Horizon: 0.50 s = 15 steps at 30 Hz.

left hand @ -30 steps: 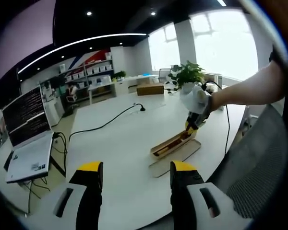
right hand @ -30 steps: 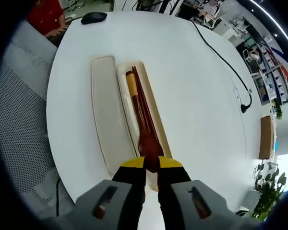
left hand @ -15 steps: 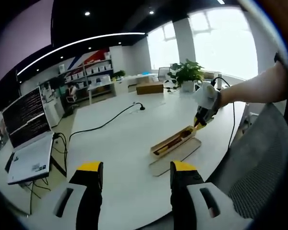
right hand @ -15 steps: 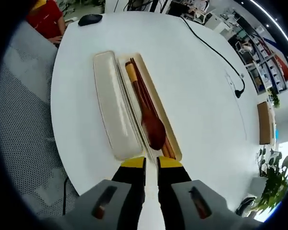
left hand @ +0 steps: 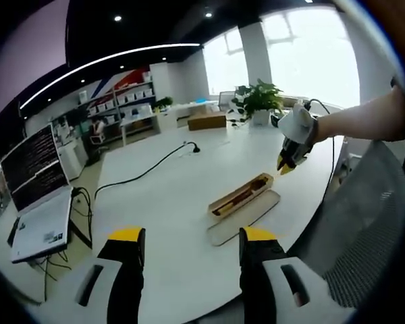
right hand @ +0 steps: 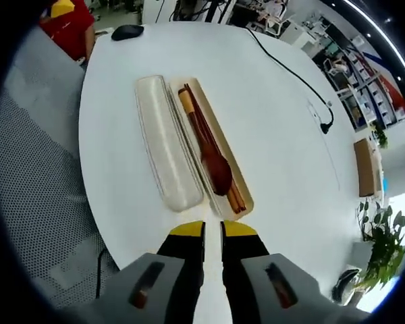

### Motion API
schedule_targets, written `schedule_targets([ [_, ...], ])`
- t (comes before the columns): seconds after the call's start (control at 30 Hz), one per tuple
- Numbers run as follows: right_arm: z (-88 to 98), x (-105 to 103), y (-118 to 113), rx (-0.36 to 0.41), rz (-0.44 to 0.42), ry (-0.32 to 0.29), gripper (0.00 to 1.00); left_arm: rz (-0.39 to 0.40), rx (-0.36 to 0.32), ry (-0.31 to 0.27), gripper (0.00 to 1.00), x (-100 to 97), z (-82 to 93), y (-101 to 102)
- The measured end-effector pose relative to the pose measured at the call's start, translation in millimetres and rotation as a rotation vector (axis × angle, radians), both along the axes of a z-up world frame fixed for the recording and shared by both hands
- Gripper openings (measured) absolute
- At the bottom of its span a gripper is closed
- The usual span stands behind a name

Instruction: Arrange the utensils inside the cutlery case until each visible utensil rests in its matching compartment.

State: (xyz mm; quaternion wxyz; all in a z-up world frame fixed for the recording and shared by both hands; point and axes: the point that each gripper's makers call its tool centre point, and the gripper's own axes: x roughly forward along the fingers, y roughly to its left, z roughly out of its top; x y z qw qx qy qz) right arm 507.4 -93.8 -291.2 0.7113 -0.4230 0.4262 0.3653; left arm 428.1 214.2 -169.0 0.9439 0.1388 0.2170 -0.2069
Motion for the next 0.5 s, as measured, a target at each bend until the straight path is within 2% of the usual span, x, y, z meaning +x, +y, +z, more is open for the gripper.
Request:
schedule_targets([
  [0.17,-0.7,-11,-6,0.014,-0.014,-0.001,0.05,0.029,-0.016,0.009,0.58,-0.8,-1.9,6],
  [0.33,1.8,-24,-11,0.02,-0.013,0.007,0.05,0.025,0.004,0.016,0.58,-3.9,-4.2,5],
  [0.4,4.5,-26,-14,0.026,-0.011,0.004,0.05,0.054,0.016,-0.014,0.58,-1.8,2.2,12],
  [0.43,5.9,-27,-16,0.028,-0.008,0.002,0.05,0.084,0.003,-0.055,0.58,1.5,10.4,17],
  [0.47,7.9,-28,-19,0.029,-0.006,-0.007,0.05,0.104,-0.029,-0.068,0.58,2.5,15.0,21],
  [0.5,8.9,-28,-22,0.027,-0.011,-0.01,0.05,0.11,-0.044,-0.057,0.58,1.8,14.0,22],
])
